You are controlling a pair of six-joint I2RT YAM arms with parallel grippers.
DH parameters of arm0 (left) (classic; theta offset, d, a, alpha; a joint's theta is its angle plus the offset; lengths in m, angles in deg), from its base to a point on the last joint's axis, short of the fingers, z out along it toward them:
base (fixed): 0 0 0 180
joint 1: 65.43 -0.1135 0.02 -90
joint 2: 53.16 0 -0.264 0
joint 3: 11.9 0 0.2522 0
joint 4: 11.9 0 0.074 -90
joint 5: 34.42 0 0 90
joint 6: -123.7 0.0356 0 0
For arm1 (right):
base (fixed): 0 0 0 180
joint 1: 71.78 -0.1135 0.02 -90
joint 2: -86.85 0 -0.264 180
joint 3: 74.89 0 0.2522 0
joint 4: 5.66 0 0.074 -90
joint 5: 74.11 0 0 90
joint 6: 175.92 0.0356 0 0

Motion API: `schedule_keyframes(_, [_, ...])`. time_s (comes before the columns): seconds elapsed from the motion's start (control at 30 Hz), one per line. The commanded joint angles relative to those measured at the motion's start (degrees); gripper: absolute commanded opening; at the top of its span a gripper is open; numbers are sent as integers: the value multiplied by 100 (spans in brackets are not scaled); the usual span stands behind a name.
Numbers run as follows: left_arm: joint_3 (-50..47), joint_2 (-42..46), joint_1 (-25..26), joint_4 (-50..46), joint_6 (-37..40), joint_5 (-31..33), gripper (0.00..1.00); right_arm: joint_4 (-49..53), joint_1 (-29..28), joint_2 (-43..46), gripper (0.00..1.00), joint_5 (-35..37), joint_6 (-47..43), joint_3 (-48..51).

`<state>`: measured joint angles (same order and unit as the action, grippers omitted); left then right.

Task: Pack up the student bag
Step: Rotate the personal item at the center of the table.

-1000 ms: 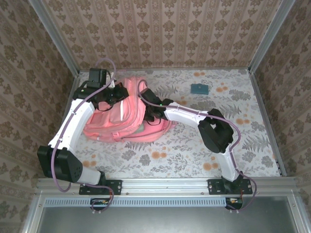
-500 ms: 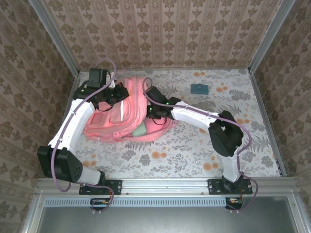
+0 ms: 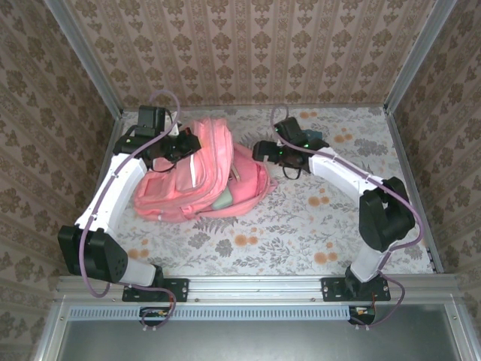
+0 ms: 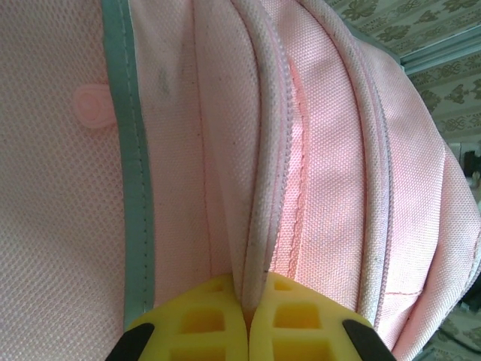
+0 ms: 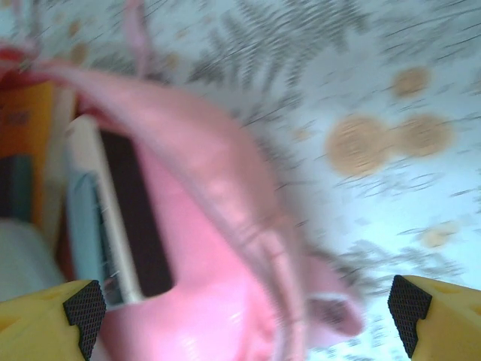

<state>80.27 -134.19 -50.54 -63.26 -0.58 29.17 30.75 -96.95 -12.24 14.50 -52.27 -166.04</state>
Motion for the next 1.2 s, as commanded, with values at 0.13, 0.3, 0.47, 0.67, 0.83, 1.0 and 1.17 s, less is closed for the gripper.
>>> schedule_keyframes(0.13, [-23, 248, -48, 381, 200, -159, 0, 112, 947, -608, 100, 304, -554, -467])
schedule_keyframes(0.3, [-67, 272, -46, 333, 236, -200, 0, 110, 1451, -1453, 99, 244, -584, -1262])
schedule_keyframes(0.47, [-172, 340, -27, 369, 220, -186, 0, 337, 1714, -2501, 100, 94, -727, -2469])
schedule_keyframes(0.67, [-282, 442, -8, 379, 194, -123, 0, 637, 2016, -3530, 100, -224, -619, -3748])
schedule_keyframes(0.83, [-344, 528, -7, 382, 218, -58, 0, 1389, 2156, -4091, 100, -406, -658, -4517])
schedule_keyframes(1.0, [-380, 488, -9, 421, 246, -75, 0, 1100, 2068, -3589, 99, -611, -482, -3414])
schedule_keyframes(1.17, [-335, 349, -18, 486, 275, -186, 0, 258, 1825, -2476, 100, -775, -19, -1563])
